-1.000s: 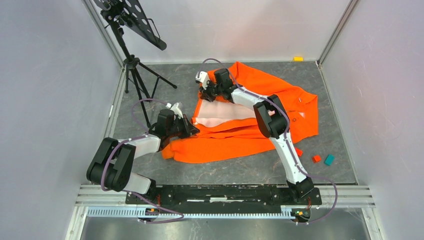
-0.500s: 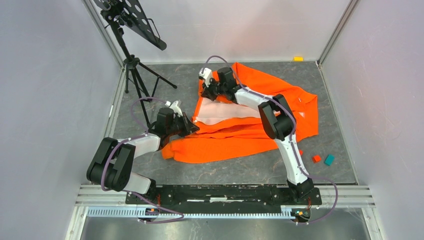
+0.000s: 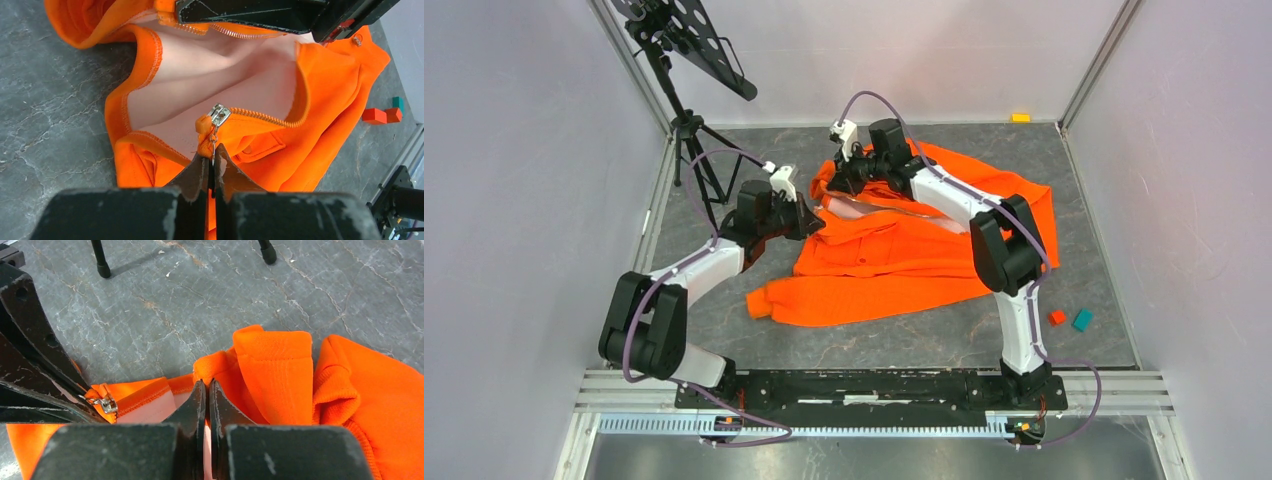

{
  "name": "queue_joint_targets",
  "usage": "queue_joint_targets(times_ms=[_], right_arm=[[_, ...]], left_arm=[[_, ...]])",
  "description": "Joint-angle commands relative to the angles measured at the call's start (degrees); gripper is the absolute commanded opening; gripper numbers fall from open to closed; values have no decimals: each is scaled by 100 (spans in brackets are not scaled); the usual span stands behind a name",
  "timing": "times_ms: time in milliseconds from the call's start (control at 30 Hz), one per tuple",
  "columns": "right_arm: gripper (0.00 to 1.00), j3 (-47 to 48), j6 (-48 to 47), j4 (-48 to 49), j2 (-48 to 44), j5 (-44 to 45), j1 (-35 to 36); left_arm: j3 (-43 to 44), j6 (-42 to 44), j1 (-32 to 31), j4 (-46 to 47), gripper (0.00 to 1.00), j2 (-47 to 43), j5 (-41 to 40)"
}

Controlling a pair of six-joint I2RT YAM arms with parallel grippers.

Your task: Zip up the jacket

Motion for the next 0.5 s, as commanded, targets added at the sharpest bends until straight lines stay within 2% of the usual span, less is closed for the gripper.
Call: queue_joint_targets(times_ms=[0,133,300,467], right_arm=[[0,164,136,106,93,-319,-28],[0,113,-14,114,70,-918,-41],[0,-271,-346,-490,-289,-949,-42],[0,-908,-622,-674,-778,-1099,-41]], left_arm=[[95,394,23,-218,2,126,288],[-77,473,22,-71,2,75,416],[209,1627,22,-410,2,265,591],[314,2320,22,-437,2,349,737]])
